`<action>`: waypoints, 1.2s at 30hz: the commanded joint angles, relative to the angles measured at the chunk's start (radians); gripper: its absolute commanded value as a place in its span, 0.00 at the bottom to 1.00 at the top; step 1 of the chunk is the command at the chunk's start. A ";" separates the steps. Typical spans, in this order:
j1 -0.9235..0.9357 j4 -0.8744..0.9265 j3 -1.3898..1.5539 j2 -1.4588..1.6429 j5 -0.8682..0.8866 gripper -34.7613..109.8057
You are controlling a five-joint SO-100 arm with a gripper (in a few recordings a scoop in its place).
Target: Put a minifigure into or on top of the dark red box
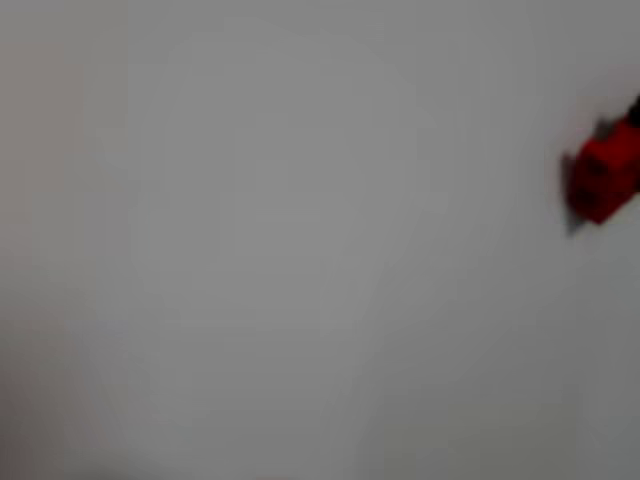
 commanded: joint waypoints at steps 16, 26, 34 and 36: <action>-0.025 0.003 0.011 0.003 0.000 0.24; 0.055 0.003 0.011 0.000 0.075 0.24; 0.008 0.005 0.011 -0.002 0.155 0.24; 0.054 0.025 -0.023 -0.002 0.311 0.24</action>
